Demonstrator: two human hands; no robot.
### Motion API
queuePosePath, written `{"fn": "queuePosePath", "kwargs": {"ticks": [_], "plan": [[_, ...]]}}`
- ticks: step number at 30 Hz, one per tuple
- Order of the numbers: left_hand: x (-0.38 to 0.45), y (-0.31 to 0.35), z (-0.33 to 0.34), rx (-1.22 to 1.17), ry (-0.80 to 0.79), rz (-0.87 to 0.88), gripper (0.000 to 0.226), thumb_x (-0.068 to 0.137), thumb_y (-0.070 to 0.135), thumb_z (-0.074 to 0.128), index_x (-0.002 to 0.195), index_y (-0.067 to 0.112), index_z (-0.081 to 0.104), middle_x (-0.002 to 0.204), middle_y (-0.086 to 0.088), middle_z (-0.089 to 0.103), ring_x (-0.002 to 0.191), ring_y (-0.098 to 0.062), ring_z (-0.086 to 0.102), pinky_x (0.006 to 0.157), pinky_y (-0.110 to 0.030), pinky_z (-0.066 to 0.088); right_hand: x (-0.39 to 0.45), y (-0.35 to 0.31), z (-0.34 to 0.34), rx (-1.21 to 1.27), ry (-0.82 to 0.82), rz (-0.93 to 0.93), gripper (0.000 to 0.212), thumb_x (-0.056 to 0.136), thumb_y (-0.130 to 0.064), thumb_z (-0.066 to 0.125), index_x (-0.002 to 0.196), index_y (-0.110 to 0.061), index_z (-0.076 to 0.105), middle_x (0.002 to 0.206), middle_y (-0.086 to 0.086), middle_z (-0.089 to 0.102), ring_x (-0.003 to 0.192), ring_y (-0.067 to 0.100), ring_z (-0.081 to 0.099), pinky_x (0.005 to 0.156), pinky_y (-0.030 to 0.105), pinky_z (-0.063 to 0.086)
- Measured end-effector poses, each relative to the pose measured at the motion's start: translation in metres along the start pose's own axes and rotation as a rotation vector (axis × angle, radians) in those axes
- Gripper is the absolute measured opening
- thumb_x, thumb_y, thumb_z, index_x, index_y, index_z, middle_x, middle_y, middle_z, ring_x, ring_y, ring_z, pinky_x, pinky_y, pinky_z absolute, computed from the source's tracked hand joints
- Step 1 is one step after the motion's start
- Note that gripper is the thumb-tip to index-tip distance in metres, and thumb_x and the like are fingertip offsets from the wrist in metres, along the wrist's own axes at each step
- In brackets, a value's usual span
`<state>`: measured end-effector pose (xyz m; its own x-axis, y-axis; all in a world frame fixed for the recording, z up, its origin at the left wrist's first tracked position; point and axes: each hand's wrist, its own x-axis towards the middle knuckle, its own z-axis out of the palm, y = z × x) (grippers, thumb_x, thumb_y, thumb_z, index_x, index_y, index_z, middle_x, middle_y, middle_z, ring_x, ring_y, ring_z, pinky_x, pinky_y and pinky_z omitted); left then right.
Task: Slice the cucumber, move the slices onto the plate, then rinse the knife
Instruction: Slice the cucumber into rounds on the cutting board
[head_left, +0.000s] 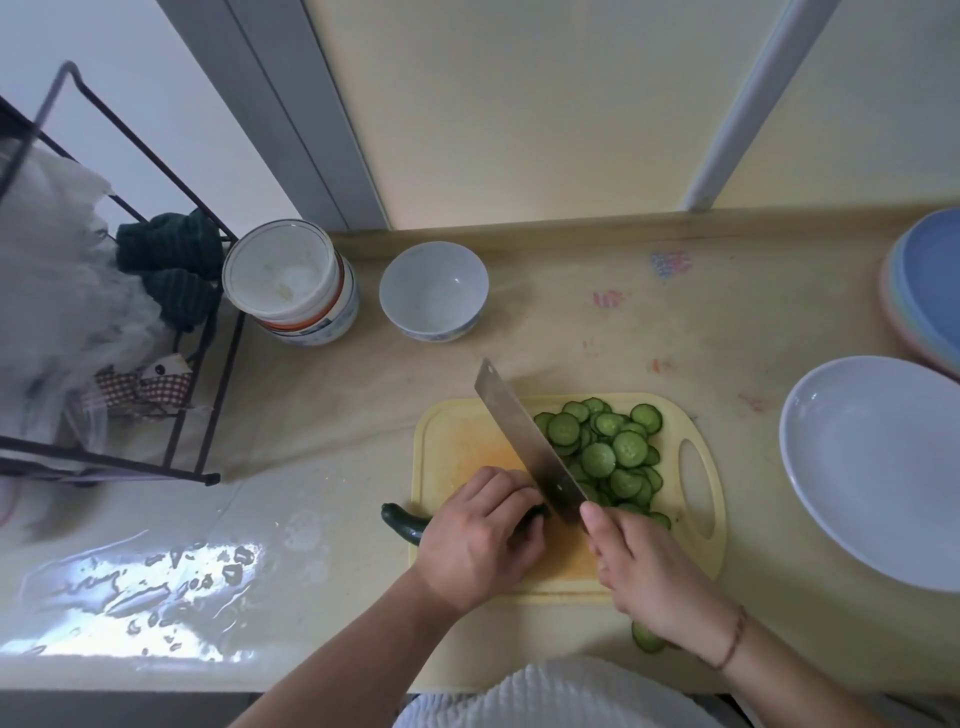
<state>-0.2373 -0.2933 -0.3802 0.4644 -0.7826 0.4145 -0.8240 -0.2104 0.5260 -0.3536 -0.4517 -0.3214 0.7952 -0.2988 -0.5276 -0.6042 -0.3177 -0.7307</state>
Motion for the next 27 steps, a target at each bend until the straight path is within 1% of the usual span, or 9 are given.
{"fn": "queuePosePath", "kwargs": {"ticks": [2,4,7,10,12,15,18,23,27], "plan": [[0.0,0.0,-0.001,0.005,-0.001,-0.008,0.011,0.086,0.012,0.074,0.095,0.006,0.073,0.099,-0.005,0.067,0.089,-0.023,0.063,0.079,-0.03,0.055,-0.002,0.0,-0.004,0.052,0.002,0.046,0.053,0.088,-0.061,0.025,0.068,-0.016,0.045,0.042,-0.007,0.038,0.036,0.004,0.034,0.045,0.021,0.029],[0.0,-0.001,0.0,0.013,0.005,-0.011,0.01,0.086,0.012,0.075,0.094,0.006,0.073,0.098,-0.005,0.067,0.088,-0.023,0.063,0.079,-0.03,0.055,-0.005,-0.002,-0.004,0.063,-0.002,0.053,0.053,0.087,-0.061,0.027,0.067,-0.015,0.045,0.042,-0.006,0.038,0.037,0.004,0.033,0.046,0.024,0.03],[0.0,-0.001,0.001,0.009,0.018,0.004,0.008,0.086,0.009,0.074,0.092,0.005,0.072,0.097,-0.005,0.067,0.086,-0.023,0.062,0.079,-0.029,0.055,-0.013,-0.008,-0.001,0.064,0.001,0.005,0.055,0.085,-0.065,0.028,0.065,-0.015,0.043,0.044,-0.005,0.037,0.039,0.006,0.032,0.047,0.028,0.03],[0.002,0.0,0.0,0.009,0.024,0.009,0.007,0.083,0.006,0.075,0.09,0.005,0.072,0.095,-0.005,0.067,0.083,-0.023,0.061,0.079,-0.029,0.054,-0.025,-0.016,-0.001,0.039,0.032,-0.061,0.053,0.084,-0.063,0.029,0.064,-0.017,0.042,0.046,-0.004,0.038,0.043,0.008,0.034,0.051,0.03,0.032],[0.002,0.0,0.0,0.012,0.024,0.005,0.007,0.083,0.006,0.074,0.09,0.005,0.073,0.095,-0.004,0.067,0.082,-0.024,0.062,0.079,-0.03,0.054,-0.031,-0.019,-0.001,0.035,0.041,-0.073,0.051,0.084,-0.064,0.028,0.063,-0.019,0.041,0.046,-0.004,0.038,0.044,0.009,0.034,0.052,0.033,0.033],[0.002,0.0,0.001,0.006,0.018,-0.001,0.007,0.084,0.007,0.074,0.091,0.005,0.073,0.096,-0.004,0.067,0.083,-0.024,0.062,0.079,-0.03,0.054,-0.037,-0.02,-0.001,0.025,0.033,-0.074,0.055,0.083,-0.066,0.028,0.065,-0.016,0.043,0.047,-0.002,0.038,0.044,0.011,0.035,0.051,0.036,0.032],[0.002,0.0,0.0,0.003,0.016,-0.002,0.007,0.084,0.007,0.074,0.09,0.005,0.073,0.095,-0.005,0.068,0.083,-0.024,0.063,0.08,-0.03,0.054,-0.041,-0.018,-0.002,0.029,0.022,-0.055,0.063,0.081,-0.069,0.027,0.069,-0.009,0.045,0.05,-0.001,0.038,0.045,0.009,0.034,0.051,0.035,0.031],[0.002,0.0,0.0,-0.002,0.015,-0.006,0.007,0.085,0.007,0.073,0.091,0.005,0.073,0.096,-0.005,0.068,0.085,-0.024,0.063,0.08,-0.03,0.055,-0.043,-0.018,-0.002,-0.033,0.018,-0.045,0.065,0.082,-0.066,0.025,0.072,-0.007,0.05,0.056,0.004,0.048,0.048,0.01,0.042,0.055,0.039,0.039],[0.002,-0.001,0.001,-0.007,0.019,-0.002,0.007,0.085,0.008,0.073,0.092,0.005,0.074,0.096,-0.005,0.069,0.086,-0.024,0.065,0.08,-0.03,0.056,-0.031,-0.015,0.003,-0.063,0.052,-0.104,0.062,0.084,-0.065,0.023,0.069,-0.011,0.049,0.056,0.009,0.05,0.053,0.018,0.049,0.061,0.04,0.042]]}}
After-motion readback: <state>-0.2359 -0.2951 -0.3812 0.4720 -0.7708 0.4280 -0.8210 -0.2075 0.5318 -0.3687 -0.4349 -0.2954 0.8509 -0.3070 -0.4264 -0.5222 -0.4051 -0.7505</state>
